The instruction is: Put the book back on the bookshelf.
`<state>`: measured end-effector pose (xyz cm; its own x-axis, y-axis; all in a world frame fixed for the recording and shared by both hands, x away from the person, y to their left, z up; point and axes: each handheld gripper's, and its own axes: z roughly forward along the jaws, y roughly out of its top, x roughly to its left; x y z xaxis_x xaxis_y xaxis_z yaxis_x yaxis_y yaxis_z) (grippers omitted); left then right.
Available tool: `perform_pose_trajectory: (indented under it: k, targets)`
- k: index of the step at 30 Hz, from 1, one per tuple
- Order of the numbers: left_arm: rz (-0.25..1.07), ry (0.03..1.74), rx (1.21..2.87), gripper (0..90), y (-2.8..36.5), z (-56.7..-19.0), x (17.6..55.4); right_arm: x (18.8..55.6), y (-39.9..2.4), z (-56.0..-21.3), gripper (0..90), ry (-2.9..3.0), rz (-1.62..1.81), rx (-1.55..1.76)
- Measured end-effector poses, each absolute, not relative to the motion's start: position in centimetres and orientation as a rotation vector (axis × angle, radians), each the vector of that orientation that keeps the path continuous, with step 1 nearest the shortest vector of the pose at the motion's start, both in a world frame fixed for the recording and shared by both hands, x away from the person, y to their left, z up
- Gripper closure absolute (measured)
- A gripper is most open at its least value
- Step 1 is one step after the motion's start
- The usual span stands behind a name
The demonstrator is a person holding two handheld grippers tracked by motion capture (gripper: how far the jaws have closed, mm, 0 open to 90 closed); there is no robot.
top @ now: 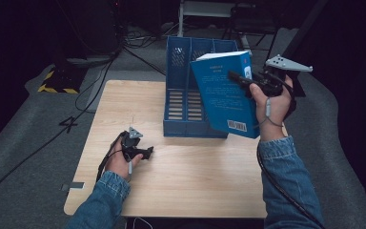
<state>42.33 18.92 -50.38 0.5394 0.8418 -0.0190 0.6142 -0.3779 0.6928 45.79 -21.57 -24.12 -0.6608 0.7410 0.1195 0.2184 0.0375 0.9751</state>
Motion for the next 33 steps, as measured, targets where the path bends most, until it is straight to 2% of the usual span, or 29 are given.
perform_pose_trajectory:
  k: [14, 33]
  targets:
    - [0.447, 1.172, 2.120, 17.3, 18.9, -50.4, 42.3, 50.9, -23.1, -24.6, 61.4, 1.843, 1.676, 1.082]
    - [0.446, 1.172, 2.122, 17.3, 18.9, -50.4, 42.3, 54.3, -26.8, -26.1, 61.3, 1.753, 1.663, 1.192]
